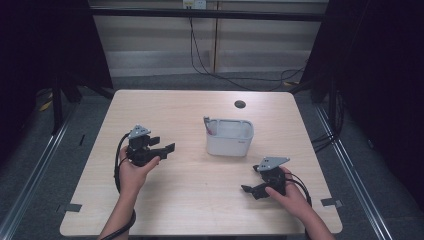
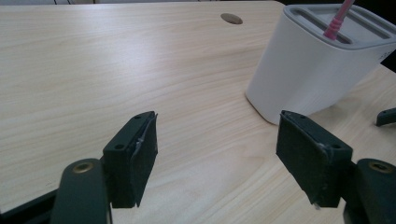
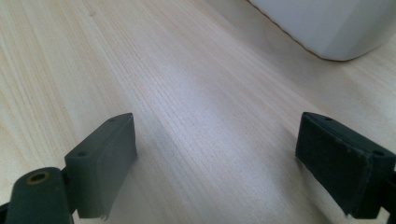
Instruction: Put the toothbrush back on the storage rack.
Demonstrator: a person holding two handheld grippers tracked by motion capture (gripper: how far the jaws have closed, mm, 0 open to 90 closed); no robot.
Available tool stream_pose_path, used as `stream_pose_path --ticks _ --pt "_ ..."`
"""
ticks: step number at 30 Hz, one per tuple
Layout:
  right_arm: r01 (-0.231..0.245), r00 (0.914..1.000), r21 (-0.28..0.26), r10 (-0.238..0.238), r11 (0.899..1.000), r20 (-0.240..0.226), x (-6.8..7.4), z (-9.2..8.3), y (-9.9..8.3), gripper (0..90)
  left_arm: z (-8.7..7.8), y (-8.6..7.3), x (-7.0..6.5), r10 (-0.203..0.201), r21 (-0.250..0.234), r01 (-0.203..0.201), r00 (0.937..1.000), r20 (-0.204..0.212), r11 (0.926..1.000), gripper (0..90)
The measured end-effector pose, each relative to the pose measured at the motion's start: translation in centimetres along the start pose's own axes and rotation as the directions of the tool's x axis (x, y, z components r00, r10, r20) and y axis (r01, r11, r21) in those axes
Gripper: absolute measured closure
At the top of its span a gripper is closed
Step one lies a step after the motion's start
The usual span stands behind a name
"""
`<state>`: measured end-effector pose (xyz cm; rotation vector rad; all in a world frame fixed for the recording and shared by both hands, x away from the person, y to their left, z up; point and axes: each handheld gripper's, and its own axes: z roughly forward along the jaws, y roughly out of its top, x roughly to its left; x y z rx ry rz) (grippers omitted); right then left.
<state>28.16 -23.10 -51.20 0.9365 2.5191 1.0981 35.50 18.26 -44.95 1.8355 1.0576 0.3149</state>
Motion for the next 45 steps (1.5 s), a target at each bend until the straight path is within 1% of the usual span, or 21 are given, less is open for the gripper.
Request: stream_pose_path --ticks 7,8,10,13,15,17,18,19,21,24,29,30,31,35,37,41,45 --pt "0.0 1.0 0.0 0.0 1.0 0.0 0.0 0.0 0.0 12.0 -0.2 -0.5 0.4 0.003 0.007 -0.003 1.0 -0.006 1.0 29.0" --pt "0.0 1.0 0.0 0.0 1.0 0.0 0.0 0.0 0.0 12.0 -0.3 -0.6 0.5 -0.004 0.006 0.004 1.0 -0.006 1.0 29.0" --pt "0.0 1.0 -0.001 0.0 1.0 0.0 0.0 0.0 0.0 12.0 -0.3 -0.8 0.6 -0.001 0.007 0.001 0.9999 -0.011 1.0 28.9" --pt "0.0 1.0 0.0 0.0 1.0 0.0 0.0 0.0 0.0 12.0 -0.5 -1.2 1.0 0.008 0.022 -0.007 0.9998 -0.018 0.9997 28.6" --pt "0.001 1.0 0.0 -0.001 1.0 0.0 0.0 0.0 0.0 12.0 -0.5 -1.3 1.1 0.003 0.019 -0.003 0.9998 -0.022 0.9998 28.5" --pt "0.0 1.0 0.0 0.0 1.0 0.0 0.0 0.0 0.0 12.0 -0.6 -1.5 1.4 0.005 0.028 -0.004 0.9998 -0.021 0.9996 28.5" --pt "0.0 1.0 0.0 0.0 1.0 0.0 0.0 0.0 0.0 12.0 -0.6 -1.7 1.4 -0.006 0.02 0.006 0.9998 -0.021 0.9998 28.4" --pt "0.0 1.0 0.0 0.0 1.0 0.0 0.0 0.0 0.0 12.0 -0.7 -1.8 1.6 0.004 0.029 -0.003 0.9998 -0.021 0.9996 28.3" --pt "0.0 1.0 0.0 0.0 1.0 0.0 0.0 0.0 0.0 12.0 -0.8 -2.0 1.8 -0.007 0.027 0.008 0.9997 -0.024 0.9996 28.2" --pt "0.0 1.0 0.0 0.0 1.0 0.0 0.0 0.0 0.0 12.0 -0.9 -2.3 2.1 -0.009 0.027 0.01 0.9995 -0.031 0.9996 28.2" --pt "0.0 1.0 0.0 0.0 1.0 0.0 0.0 0.0 0.0 12.0 -1.0 -2.7 2.4 0.004 0.039 -0.003 0.9993 -0.036 0.9992 28.1" --pt "0.0 1.0 0.0 0.0 1.0 0.0 0.0 0.0 0.0 11.9 -1.0 -2.8 2.4 -0.009 0.03 0.011 0.9992 -0.038 0.9995 28.1" --pt "0.001 1.0 0.001 -0.001 1.0 0.001 0.0 0.0 0.0 12.0 -1.1 -2.8 2.5 0.004 0.041 -0.002 0.9992 -0.039 0.9992 28.1" --pt "0.001 1.0 0.001 -0.001 1.0 0.001 0.0 0.0 0.0 11.9 -1.0 -3.1 2.7 0.011 0.051 -0.009 0.9991 -0.04 0.9987 28.0" --pt "0.001 1.0 0.001 -0.001 1.0 0.001 0.0 0.0 0.0 12.0 -1.0 -3.3 2.8 0.011 0.055 -0.008 0.9988 -0.047 0.9985 27.8" --pt "0.001 1.0 0.001 -0.001 1.0 0.001 0.0 0.0 0.0 11.9 -1.0 -3.6 2.8 0.02 0.076 -0.016 0.9986 -0.048 0.9969 27.0" --pt "0.001 1.0 0.0 -0.001 1.0 0.001 0.0 0.0 0.0 11.9 -0.9 -3.9 2.9 0.04 0.098 -0.034 0.9976 -0.056 0.9946 26.6"
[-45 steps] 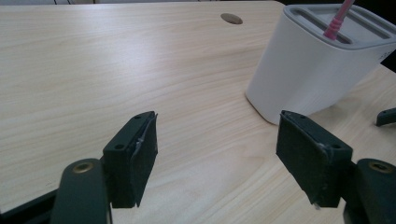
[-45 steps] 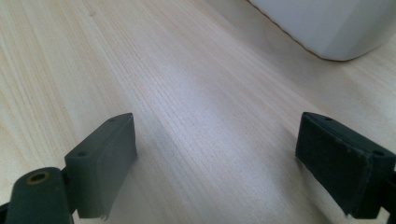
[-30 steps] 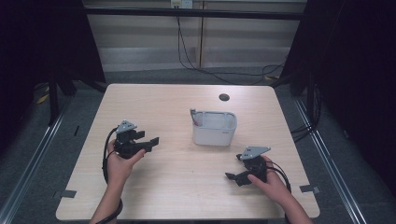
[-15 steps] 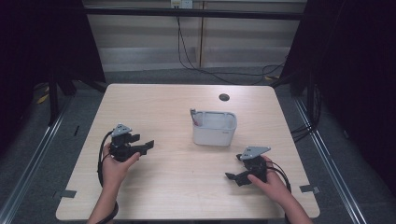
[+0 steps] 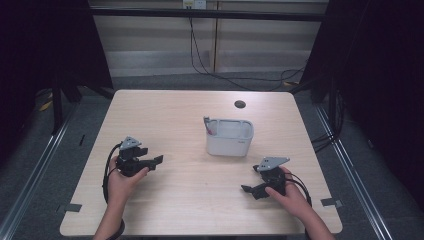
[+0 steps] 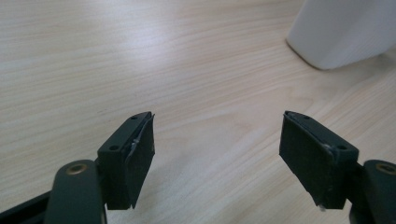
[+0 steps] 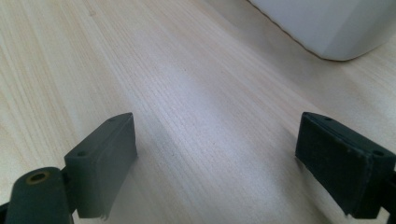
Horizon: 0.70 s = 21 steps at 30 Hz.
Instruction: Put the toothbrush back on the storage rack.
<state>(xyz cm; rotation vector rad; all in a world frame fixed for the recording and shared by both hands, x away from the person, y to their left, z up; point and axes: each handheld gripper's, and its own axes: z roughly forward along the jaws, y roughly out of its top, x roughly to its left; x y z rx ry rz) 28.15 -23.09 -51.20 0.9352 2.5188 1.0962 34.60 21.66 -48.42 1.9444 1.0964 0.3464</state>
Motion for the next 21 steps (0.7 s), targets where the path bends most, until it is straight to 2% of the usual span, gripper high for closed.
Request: stream_pose_path --ticks 21 --pt "0.0 1.0 0.0 0.0 1.0 0.0 0.0 0.0 0.0 11.9 0.6 -1.3 0.4 0.022 0.066 -0.018 0.9982 -0.057 0.9977 26.5"
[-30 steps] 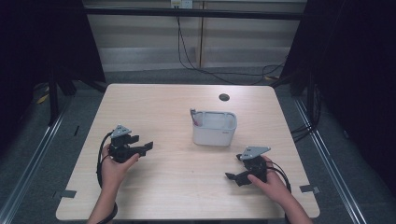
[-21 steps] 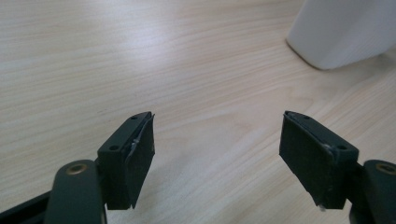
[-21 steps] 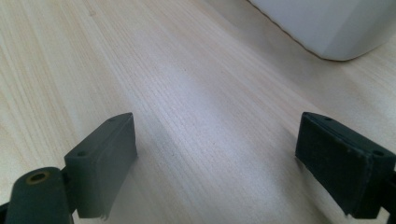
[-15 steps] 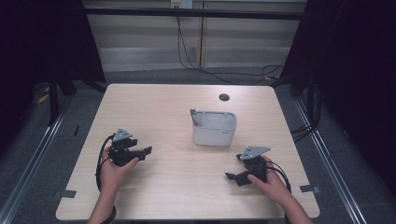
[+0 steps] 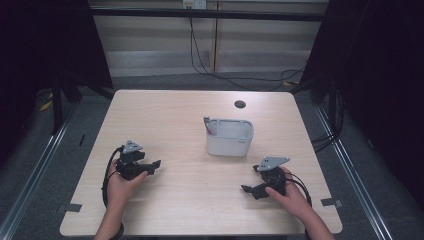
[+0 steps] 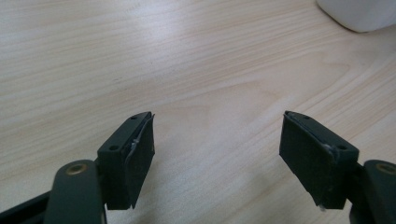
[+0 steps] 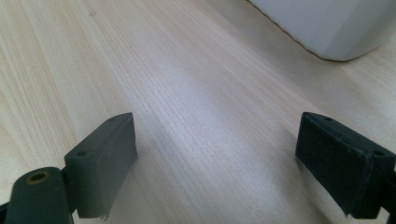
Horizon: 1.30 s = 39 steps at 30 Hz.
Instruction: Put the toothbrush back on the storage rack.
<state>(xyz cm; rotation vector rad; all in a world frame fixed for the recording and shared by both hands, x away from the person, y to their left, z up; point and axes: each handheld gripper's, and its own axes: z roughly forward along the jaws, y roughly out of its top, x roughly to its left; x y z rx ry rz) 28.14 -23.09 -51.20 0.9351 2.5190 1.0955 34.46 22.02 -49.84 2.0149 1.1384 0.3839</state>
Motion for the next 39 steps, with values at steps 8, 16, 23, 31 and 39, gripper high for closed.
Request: stream_pose_path --ticks 8,16,23,31,39 --pt "0.0 1.0 0.0 0.0 1.0 0.0 0.01 -0.01 -0.01 12.0 0.19 -0.28 0.09 0.013 0.018 -0.012 0.9998 -0.013 0.9998 26.3" --pt "0.001 1.0 -0.001 -0.001 1.0 0.0 0.0 -0.01 -0.02 12.0 0.44 -0.57 0.14 0.026 0.042 -0.026 0.9996 -0.005 0.9988 25.2" --pt "0.001 1.0 0.0 -0.001 1.0 0.0 0.0 -0.01 -0.02 12.0 0.53 -0.68 0.08 0.037 0.034 -0.036 0.9992 -0.014 0.9988 24.1" --pt "0.001 1.0 -0.001 -0.001 1.0 0.0 0.01 -0.02 -0.02 12.0 0.96 -0.8 -0.24 0.103 0.041 -0.102 0.9944 -0.024 0.9939 15.8" --pt "0.001 1.0 -0.001 -0.001 1.0 0.0 0.01 -0.02 -0.02 12.0 0.96 -0.8 -0.24 0.102 0.042 -0.101 0.9944 -0.025 0.994 15.0"
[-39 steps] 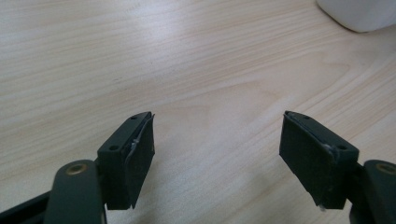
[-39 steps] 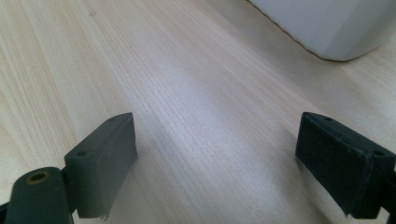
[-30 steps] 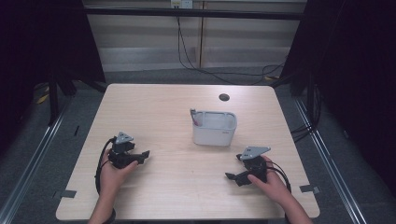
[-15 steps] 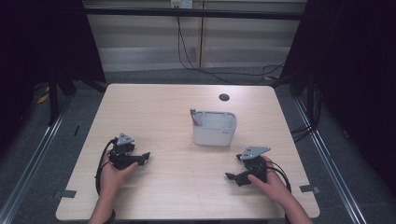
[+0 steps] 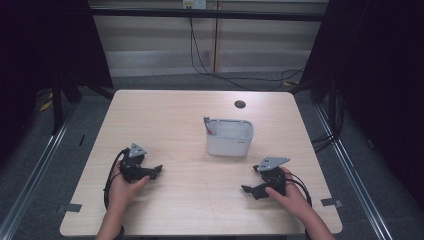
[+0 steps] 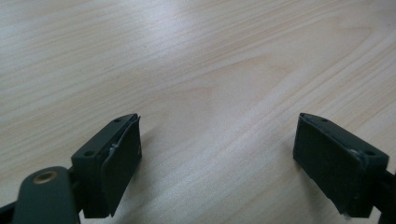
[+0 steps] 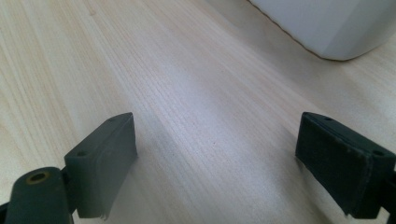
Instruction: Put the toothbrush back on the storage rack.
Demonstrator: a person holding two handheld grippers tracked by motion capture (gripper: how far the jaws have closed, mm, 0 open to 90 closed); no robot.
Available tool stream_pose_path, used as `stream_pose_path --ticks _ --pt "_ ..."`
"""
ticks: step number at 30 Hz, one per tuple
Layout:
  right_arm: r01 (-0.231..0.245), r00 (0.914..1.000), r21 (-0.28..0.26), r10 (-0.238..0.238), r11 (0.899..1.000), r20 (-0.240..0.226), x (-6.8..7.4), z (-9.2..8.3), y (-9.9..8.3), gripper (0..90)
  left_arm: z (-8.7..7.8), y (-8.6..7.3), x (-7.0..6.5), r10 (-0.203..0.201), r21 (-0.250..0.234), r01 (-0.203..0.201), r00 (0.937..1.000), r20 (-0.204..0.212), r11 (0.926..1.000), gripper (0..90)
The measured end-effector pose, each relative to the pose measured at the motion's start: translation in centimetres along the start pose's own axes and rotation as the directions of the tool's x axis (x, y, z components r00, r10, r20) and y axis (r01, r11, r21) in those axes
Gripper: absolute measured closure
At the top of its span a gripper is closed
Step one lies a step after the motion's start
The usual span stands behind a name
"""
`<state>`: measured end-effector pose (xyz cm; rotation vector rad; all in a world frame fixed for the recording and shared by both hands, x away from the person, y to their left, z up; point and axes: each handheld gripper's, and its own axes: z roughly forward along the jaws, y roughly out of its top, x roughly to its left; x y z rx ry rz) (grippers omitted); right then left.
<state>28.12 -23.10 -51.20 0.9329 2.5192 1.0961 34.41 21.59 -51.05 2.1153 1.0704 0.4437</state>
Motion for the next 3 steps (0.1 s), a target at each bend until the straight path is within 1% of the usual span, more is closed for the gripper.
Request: stream_pose_path --ticks 3 --pt "0.0 1.0 0.0 0.0 1.0 0.0 0.0 0.0 0.0 12.0 0.0 0.0 0.0 0.0 0.0 0.0 1.0 0.0 1.0 15.1"
